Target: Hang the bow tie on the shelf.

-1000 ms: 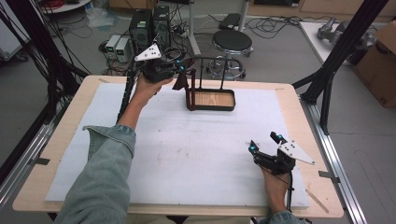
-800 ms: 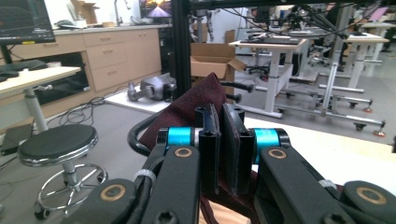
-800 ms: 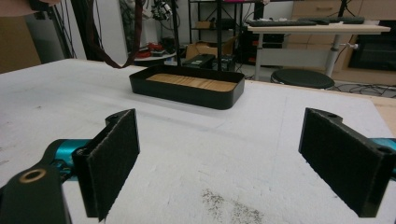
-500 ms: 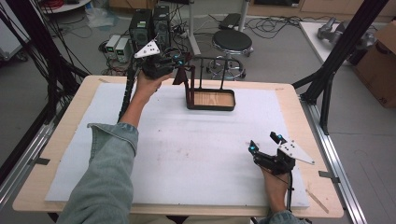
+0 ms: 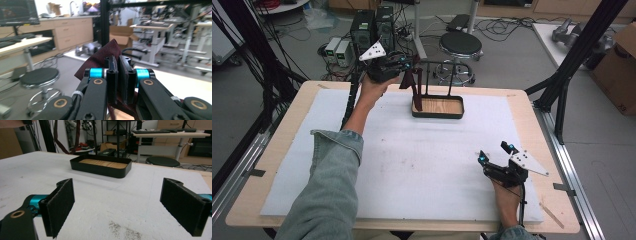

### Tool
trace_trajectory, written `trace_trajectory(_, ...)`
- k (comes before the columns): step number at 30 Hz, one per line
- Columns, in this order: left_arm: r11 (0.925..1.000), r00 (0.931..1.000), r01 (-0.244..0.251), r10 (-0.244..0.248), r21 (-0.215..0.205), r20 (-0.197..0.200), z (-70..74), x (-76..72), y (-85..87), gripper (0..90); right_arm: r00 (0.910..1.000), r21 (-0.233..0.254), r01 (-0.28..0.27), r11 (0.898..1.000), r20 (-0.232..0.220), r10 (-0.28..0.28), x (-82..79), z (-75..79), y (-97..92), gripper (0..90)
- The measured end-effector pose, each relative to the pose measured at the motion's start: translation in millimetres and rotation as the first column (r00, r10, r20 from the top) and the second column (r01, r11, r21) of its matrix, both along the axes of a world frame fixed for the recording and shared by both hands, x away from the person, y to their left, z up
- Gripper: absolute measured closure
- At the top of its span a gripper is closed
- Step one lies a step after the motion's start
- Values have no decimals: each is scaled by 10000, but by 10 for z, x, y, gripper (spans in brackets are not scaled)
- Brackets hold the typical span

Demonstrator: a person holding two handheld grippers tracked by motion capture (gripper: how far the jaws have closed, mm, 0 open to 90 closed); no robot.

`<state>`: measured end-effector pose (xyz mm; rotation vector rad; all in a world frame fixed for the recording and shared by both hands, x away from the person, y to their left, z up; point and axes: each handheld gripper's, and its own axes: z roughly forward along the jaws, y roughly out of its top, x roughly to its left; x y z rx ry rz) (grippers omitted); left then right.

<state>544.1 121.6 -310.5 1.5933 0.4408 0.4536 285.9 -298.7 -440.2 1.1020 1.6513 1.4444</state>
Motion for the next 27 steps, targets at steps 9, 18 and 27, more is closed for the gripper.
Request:
trace_trajectory(9, 9951, 9962, -758, 784, 636, -385, -109, 58, 34, 846, 10000, -32, -5, 10000, 7, 5, 3, -1, 0, 116)
trace_trajectory(18, 9934, 9934, -959, 995, 625, -563, -252, 66, 22, 842, 10000, -12, -16, 10000, -18, 16, 4, -2, 0, 116)
trace_trajectory(27, 9920, 9927, -1032, 1073, 722, -552, -273, 69, 46, 834, 10000, -21, -27, 10000, -6, 27, 5, -2, -2, 116)
